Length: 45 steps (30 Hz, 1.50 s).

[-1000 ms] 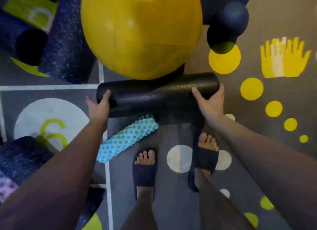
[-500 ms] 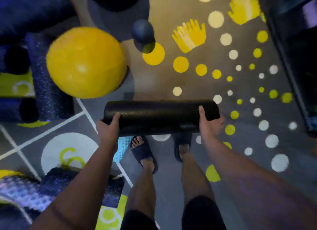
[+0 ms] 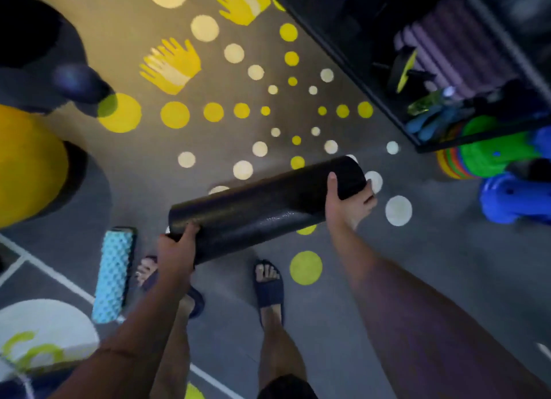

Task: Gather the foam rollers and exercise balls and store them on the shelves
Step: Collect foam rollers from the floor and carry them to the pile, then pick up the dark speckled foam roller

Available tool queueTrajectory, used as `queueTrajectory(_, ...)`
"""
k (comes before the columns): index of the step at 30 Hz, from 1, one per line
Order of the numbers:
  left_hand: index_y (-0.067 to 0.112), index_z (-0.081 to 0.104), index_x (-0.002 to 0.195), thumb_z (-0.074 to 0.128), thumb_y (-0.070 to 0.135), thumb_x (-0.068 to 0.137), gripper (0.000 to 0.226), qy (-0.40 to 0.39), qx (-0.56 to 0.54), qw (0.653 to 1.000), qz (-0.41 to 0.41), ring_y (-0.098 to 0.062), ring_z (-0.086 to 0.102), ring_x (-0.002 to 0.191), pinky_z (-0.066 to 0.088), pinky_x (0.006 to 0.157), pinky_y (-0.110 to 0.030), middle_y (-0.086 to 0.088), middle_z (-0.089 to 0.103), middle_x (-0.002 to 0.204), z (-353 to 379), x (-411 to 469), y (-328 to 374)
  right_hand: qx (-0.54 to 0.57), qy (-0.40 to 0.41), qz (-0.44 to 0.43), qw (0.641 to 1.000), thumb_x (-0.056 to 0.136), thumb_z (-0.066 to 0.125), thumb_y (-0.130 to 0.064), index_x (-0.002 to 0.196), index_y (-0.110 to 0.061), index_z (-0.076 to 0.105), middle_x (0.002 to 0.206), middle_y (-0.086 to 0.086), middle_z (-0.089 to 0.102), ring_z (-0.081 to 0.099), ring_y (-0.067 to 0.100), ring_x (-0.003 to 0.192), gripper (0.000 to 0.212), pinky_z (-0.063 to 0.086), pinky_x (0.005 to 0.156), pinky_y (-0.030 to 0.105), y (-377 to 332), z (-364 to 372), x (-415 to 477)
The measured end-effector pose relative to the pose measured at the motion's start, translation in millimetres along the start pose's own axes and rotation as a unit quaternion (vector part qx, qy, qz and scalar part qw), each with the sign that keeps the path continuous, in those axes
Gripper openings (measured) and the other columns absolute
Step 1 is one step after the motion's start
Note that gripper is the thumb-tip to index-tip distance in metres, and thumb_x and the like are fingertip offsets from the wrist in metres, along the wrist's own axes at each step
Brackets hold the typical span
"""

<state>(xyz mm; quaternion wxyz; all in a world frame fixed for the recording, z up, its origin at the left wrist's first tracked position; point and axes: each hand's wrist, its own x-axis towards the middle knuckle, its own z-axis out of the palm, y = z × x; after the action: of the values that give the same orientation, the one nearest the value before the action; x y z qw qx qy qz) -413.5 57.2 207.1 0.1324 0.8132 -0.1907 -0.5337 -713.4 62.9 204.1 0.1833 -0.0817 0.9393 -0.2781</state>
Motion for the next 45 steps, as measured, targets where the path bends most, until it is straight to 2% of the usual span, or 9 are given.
queueTrajectory(3, 0.015, 0.052, 0.117, 0.064, 0.037, 0.091, 0.037, -0.059, 0.034, 0.998, -0.02, -0.032, 0.062, 0.103, 0.057, 0.088, -0.055, -0.01, 0.063, 0.11, 58.8, -42.3, -20.6, 0.028, -0.066, -0.024, 0.997, 0.086, 0.07, -0.055, 0.155, -0.015, 0.031, 0.154, 0.011, 0.031, 0.037, 0.03, 0.142, 0.089, 0.032, 0.116, 0.037, 19.5, -48.2, 40.4)
queueTrajectory(6, 0.012, 0.047, 0.13, 0.06, 0.027, 0.092, 0.043, -0.016, 0.118, 0.993, -0.024, -0.04, 0.057, 0.118, 0.049, 0.099, -0.048, -0.017, 0.06, 0.126, 99.8, -72.2, -33.2, -0.019, -0.149, -0.016, 0.989, 0.093, 0.064, -0.046, 0.155, -0.016, 0.03, 0.157, 0.008, 0.029, 0.039, 0.028, 0.141, 0.077, 0.034, 0.112, 0.036, 43.4, -79.6, 49.8)
queueTrajectory(11, 0.019, 0.047, 0.137, 0.056, 0.044, 0.077, 0.065, -0.087, 0.137, 0.986, -0.032, -0.039, 0.063, 0.114, 0.054, 0.097, -0.052, -0.015, 0.061, 0.131, 133.7, -100.1, -48.5, -0.085, -0.231, -0.012, 0.969, 0.096, 0.062, -0.037, 0.156, -0.011, 0.029, 0.16, 0.012, 0.027, 0.033, 0.031, 0.145, 0.072, 0.031, 0.114, 0.037, 86.6, -106.7, 30.6)
queueTrajectory(15, 0.018, 0.044, 0.142, 0.058, 0.026, 0.096, 0.049, -0.119, 0.195, 0.973, 0.033, -0.033, 0.064, 0.111, 0.053, 0.094, -0.039, -0.006, 0.063, 0.13, 123.5, -123.1, -41.6, -0.123, -0.27, -0.037, 0.954, 0.097, 0.063, -0.032, 0.154, -0.006, 0.032, 0.157, 0.016, 0.033, 0.032, 0.031, 0.145, 0.069, 0.027, 0.116, 0.034, 105.6, -113.2, 8.3)
queueTrajectory(21, 0.017, 0.046, 0.139, 0.055, 0.031, 0.097, 0.046, -0.086, 0.179, 0.98, 0.005, -0.037, 0.064, 0.108, 0.053, 0.098, -0.049, -0.014, 0.067, 0.119, 48.2, -91.2, -78.7, -0.189, -0.33, -0.098, 0.92, 0.095, 0.065, -0.032, 0.15, -0.005, 0.04, 0.153, 0.016, 0.042, 0.039, 0.033, 0.142, 0.066, 0.031, 0.115, 0.037, 109.1, -88.7, -46.9)
queueTrajectory(33, 0.011, 0.051, 0.137, 0.056, 0.022, 0.096, 0.042, 0.056, -0.004, 0.991, -0.125, -0.034, 0.064, 0.112, 0.045, 0.094, -0.033, -0.013, 0.068, 0.119, -167.2, -31.9, -260.0, -0.401, -0.525, -0.415, 0.626, 0.099, 0.058, -0.037, 0.149, -0.006, 0.04, 0.153, 0.015, 0.042, 0.041, 0.032, 0.14, 0.062, 0.033, 0.115, 0.04, 100.1, 55.5, -301.8)
queueTrajectory(39, 0.015, 0.059, 0.121, 0.059, 0.031, 0.09, 0.035, 0.142, -0.125, 0.971, -0.143, -0.024, 0.065, 0.108, 0.048, 0.1, -0.039, -0.006, 0.07, 0.113, -273.7, 30.8, -406.2, -0.419, -0.543, -0.456, 0.567, 0.098, 0.058, -0.045, 0.149, -0.011, 0.041, 0.151, 0.01, 0.043, 0.041, 0.028, 0.14, 0.063, 0.035, 0.116, 0.041, 181.0, 133.6, -446.5)
queueTrajectory(42, 0.018, 0.062, 0.113, 0.062, 0.049, 0.074, 0.05, 0.184, -0.217, 0.947, -0.15, -0.032, 0.067, 0.106, 0.053, 0.096, -0.05, -0.011, 0.071, 0.11, -314.9, 87.2, -488.5, -0.447, -0.576, -0.471, 0.496, 0.09, 0.064, -0.055, 0.153, -0.012, 0.034, 0.154, 0.012, 0.041, 0.038, 0.03, 0.142, 0.082, 0.034, 0.116, 0.041, 254.4, 187.4, -507.3)
queueTrajectory(45, 0.017, 0.066, 0.108, 0.062, 0.055, 0.066, 0.057, 0.199, -0.3, 0.913, -0.194, -0.029, 0.069, 0.093, 0.057, 0.081, -0.046, -0.005, 0.073, 0.1, -328.8, 139.7, -560.3, -0.453, -0.599, -0.457, 0.476, 0.068, 0.073, -0.075, 0.158, -0.013, 0.02, 0.158, 0.014, 0.035, 0.034, 0.033, 0.145, 0.121, 0.031, 0.118, 0.044, 328.7, 237.8, -554.1)
